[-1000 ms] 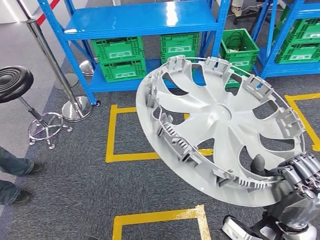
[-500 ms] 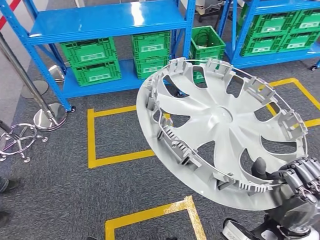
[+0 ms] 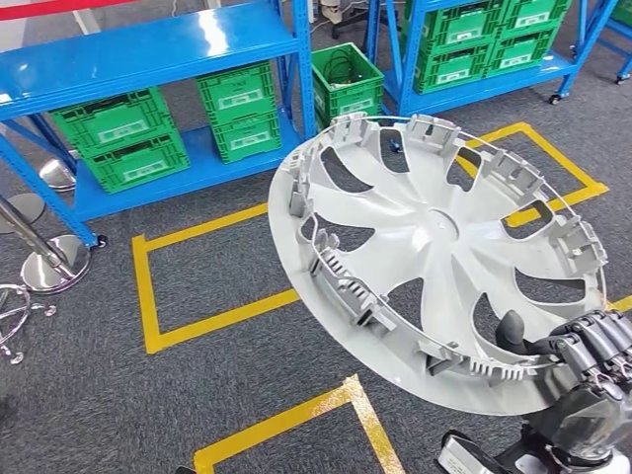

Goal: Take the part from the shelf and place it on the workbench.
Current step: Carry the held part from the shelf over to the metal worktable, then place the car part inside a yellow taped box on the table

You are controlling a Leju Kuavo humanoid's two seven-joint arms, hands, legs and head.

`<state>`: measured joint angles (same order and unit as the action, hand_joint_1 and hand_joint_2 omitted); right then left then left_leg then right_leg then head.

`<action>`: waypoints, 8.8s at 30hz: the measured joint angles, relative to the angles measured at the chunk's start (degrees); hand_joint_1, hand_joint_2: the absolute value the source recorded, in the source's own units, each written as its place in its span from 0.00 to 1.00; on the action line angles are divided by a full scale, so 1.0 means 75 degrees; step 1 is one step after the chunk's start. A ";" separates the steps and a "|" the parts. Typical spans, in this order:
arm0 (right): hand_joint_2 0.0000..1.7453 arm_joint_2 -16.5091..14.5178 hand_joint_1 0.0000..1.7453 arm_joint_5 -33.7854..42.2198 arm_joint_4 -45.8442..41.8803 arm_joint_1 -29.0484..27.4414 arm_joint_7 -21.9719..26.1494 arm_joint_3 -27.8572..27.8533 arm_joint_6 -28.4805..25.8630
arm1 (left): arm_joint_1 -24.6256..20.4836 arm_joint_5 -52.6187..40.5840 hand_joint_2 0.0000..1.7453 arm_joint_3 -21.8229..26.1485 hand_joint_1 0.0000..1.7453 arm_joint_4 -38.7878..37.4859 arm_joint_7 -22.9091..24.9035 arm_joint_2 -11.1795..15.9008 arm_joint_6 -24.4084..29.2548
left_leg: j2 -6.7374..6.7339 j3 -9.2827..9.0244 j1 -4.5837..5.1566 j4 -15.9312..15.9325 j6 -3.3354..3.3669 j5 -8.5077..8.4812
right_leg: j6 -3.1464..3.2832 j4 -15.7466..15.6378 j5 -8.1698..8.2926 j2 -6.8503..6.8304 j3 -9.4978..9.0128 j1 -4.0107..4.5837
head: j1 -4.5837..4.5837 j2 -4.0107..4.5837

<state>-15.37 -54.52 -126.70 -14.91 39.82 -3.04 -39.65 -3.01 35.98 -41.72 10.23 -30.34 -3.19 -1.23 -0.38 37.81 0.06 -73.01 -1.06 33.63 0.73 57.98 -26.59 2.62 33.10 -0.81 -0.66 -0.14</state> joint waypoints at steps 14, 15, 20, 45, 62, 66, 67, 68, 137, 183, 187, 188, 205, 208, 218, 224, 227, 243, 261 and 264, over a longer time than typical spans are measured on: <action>1.00 0.0000 1.00 0.0097 -0.0004 -0.0009 -0.0002 0.0000 -0.0001 | 0.0020 0.0002 0.00 0.0003 0.00 0.0003 0.0023 0.0032 0.0021 | -0.0152 -0.1003 0.0020 0.2383 0.0366 -0.1034 | -0.0407 0.2052 -0.0858 -0.0305 0.1194 -0.0040 | -0.0082 -0.0001; 1.00 0.0000 1.00 0.0100 -0.0004 -0.0016 -0.0003 -0.0001 0.0000 | 0.0019 0.0002 0.00 0.0003 0.00 0.0003 0.0023 0.0031 0.0021 | -0.0256 -0.0998 0.0022 0.2375 0.0361 -0.1031 | -0.0421 0.1987 -0.0764 -0.0332 0.1119 -0.0043 | -0.0084 0.0000; 1.00 0.0000 1.00 0.0111 -0.0006 -0.0014 -0.0003 -0.0002 -0.0001 | -0.0025 0.0002 0.00 0.0003 0.00 0.0003 0.0024 0.0032 0.0020 | -0.0588 -0.0976 0.0074 0.2197 0.0197 -0.0920 | -0.0317 0.0015 -0.0146 -0.0807 -0.0109 -0.0018 | -0.0073 -0.0001; 1.00 0.0012 1.00 -0.0540 -0.0091 0.0316 -0.0002 0.0014 -0.0003 | -0.0039 -0.0075 0.00 0.0003 0.00 0.0006 0.0091 0.0043 0.0000 | -0.0229 -0.1099 0.0018 0.2429 0.0364 -0.0967 | -0.0419 0.2018 -0.0810 -0.0309 0.1187 -0.0058 | -0.0092 0.0000; 1.00 0.0035 1.00 -0.0646 -0.0172 0.0368 -0.0001 0.0059 -0.0003 | -0.0023 -0.0068 0.00 0.0002 0.00 0.0006 0.0091 0.0047 -0.0001 | 0.0053 -0.0265 -0.0022 0.0308 0.0036 -0.0063 | 0.0001 0.0139 -0.0075 0.0068 0.0110 -0.0016 | -0.0047 0.0001; 1.00 0.0035 1.00 -0.0644 -0.0177 0.0381 -0.0002 0.0064 -0.0003 | -0.0033 -0.0069 0.00 0.0003 0.00 0.0003 0.0104 0.0091 -0.0004 | 0.0566 -0.0929 0.0044 0.1942 0.0333 -0.0774 | -0.0083 0.0132 0.0000 0.0379 0.0178 -0.0039 | -0.0035 0.0001; 1.00 0.0035 1.00 -0.0643 -0.0177 0.0381 -0.0002 0.0065 -0.0003 | -0.0041 -0.0071 0.00 0.0002 0.00 0.0003 0.0143 0.0093 -0.0015 | 0.0542 -0.0946 0.0056 0.2015 0.0366 -0.0749 | -0.0138 0.0119 0.0034 0.0456 0.0214 -0.0047 | -0.0027 0.0000; 1.00 0.0035 1.00 -0.0638 -0.0178 0.0376 -0.0002 0.0066 -0.0003 | -0.0050 -0.0074 0.00 0.0001 0.00 0.0003 0.0225 0.0091 -0.0031 | 0.0471 -0.0967 0.0062 0.2102 0.0373 -0.0768 | -0.0196 0.0092 0.0070 0.0526 0.0244 -0.0059 | -0.0018 0.0001; 1.00 0.0102 1.00 -0.0506 0.0210 0.0792 -0.0003 0.0227 -0.0003 | 0.0123 0.0144 0.00 0.0205 0.00 -0.0093 0.2812 0.0193 -0.0052 | -0.0220 -0.1037 0.0107 0.2399 0.0394 -0.0841 | -0.0413 0.2022 -0.0994 -0.0311 0.1115 -0.0024 | -0.0012 0.0001; 1.00 0.0149 1.00 -0.0377 0.0256 0.0708 -0.0003 0.0168 -0.0003 | 0.0094 -0.0020 0.00 0.0146 0.00 0.0054 0.2830 0.0111 -0.0097 | -0.0023 -0.0131 -0.0003 0.0002 0.0018 0.0342 | 0.0047 0.0119 -0.0177 -0.0040 0.0086 0.0035 | 0.0026 -0.0001; 1.00 0.0149 1.00 -0.0380 0.0256 0.0674 -0.0003 0.0165 -0.0003 | 0.0093 -0.0020 0.00 0.0145 0.00 0.0061 0.2830 0.0125 -0.0096 | 0.0497 -0.0927 0.0043 0.1719 0.0278 -0.0531 | 0.0004 0.0118 -0.0107 0.0310 0.0126 0.0046 | 0.0024 -0.0001; 1.00 0.0149 1.00 -0.0380 0.0256 0.0676 -0.0003 0.0164 -0.0003 | 0.0089 -0.0020 0.00 0.0144 0.00 0.0063 0.2830 0.0134 -0.0097 | 0.0616 -0.1032 0.0059 0.1964 0.0328 -0.0579 | -0.0034 0.0116 -0.0081 0.0382 0.0158 0.0028 | 0.0028 -0.0001; 1.00 0.0197 1.00 -0.0387 0.0314 0.0744 -0.0003 0.0149 -0.0003 | 0.0073 -0.0018 0.00 0.0146 0.00 0.0117 0.2833 0.0117 -0.0118 | -0.0711 -0.0985 0.0079 0.2070 0.0182 -0.0613 | -0.0264 0.0102 -0.0377 -0.0761 -0.0087 0.0011 | -0.0057 -0.0001; 1.00 0.0202 1.00 -0.0390 0.0316 0.0740 -0.0003 0.0137 -0.0003 | 0.0052 -0.0018 0.00 0.0146 0.00 0.0128 0.2833 0.0119 -0.0118 | -0.0529 -0.0897 0.0021 0.1800 0.0088 -0.0361 | -0.0112 0.0105 -0.0327 -0.0552 -0.0040 -0.0003 | -0.0036 -0.0001; 1.00 0.0204 1.00 -0.0414 0.0387 0.0789 -0.0003 0.0122 -0.0003 | 0.0086 -0.0045 0.00 0.0140 0.00 0.0135 0.2843 0.0135 -0.0113 | 0.0502 -0.0898 -0.0011 0.1792 0.0267 -0.0578 | -0.0054 0.0100 -0.0202 0.0285 0.0035 0.0014 | -0.0008 -0.0001; 1.00 0.0208 1.00 -0.0422 0.0418 0.0803 -0.0003 0.0119 -0.0003 | 0.0051 -0.0069 0.00 0.0086 0.00 0.0162 0.2857 0.0124 -0.0105 | 0.0239 -0.0999 -0.0041 0.2258 0.0387 -0.0727 | -0.0306 0.0474 -0.0407 0.0144 0.0432 0.0000 | -0.0018 0.0000; 1.00 0.0211 1.00 -0.0418 0.0455 0.0839 -0.0003 0.0119 -0.0003 | 0.0086 -0.0078 0.00 0.0060 0.00 0.0166 0.2857 0.0120 -0.0108 | -0.0058 -0.0970 -0.0026 0.2278 0.0412 -0.0757 | -0.0380 0.1832 -0.1075 -0.0260 0.1019 0.0003 | -0.0056 -0.0001; 1.00 0.0216 1.00 -0.0462 0.0558 0.0878 -0.0003 0.0117 -0.0003 | 0.0085 -0.0079 0.00 0.0029 0.00 0.0172 0.2857 0.0115 -0.0118 | -0.0034 -0.0061 -0.0023 -0.0046 0.0034 0.0510 | 0.0032 -0.0017 -0.0195 -0.0268 -0.0004 0.0028 | 0.0011 -0.0001; 1.00 0.0216 1.00 -0.0626 0.0574 0.0876 -0.0003 0.0093 -0.0003 | -0.0001 -0.0088 0.00 0.0030 0.00 0.0212 0.2842 0.0126 -0.0119 | 0.0260 -0.0933 0.0061 0.2219 0.0244 -0.0750 | -0.0111 -0.0181 0.0062 0.0073 0.0087 0.0002 | -0.0041 -0.0001; 1.00 0.0216 1.00 -0.0646 0.0574 0.0875 -0.0003 0.0081 -0.0003 | -0.0001 -0.0088 0.00 0.0032 0.00 0.0213 0.2842 0.0128 -0.0126 | 0.0260 -0.0921 0.0074 0.2209 0.0265 -0.0757 | -0.0173 -0.0193 0.0079 0.0073 0.0091 -0.0014 | -0.0039 -0.0001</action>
<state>-13.75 -59.36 -122.40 -8.34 39.80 -2.43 -39.67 -3.02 35.32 -41.48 11.83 -9.03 -2.23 -2.18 1.57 30.91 0.62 -56.44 0.93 27.95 -0.57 56.53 -25.99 3.17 33.78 -0.91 -0.95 -0.15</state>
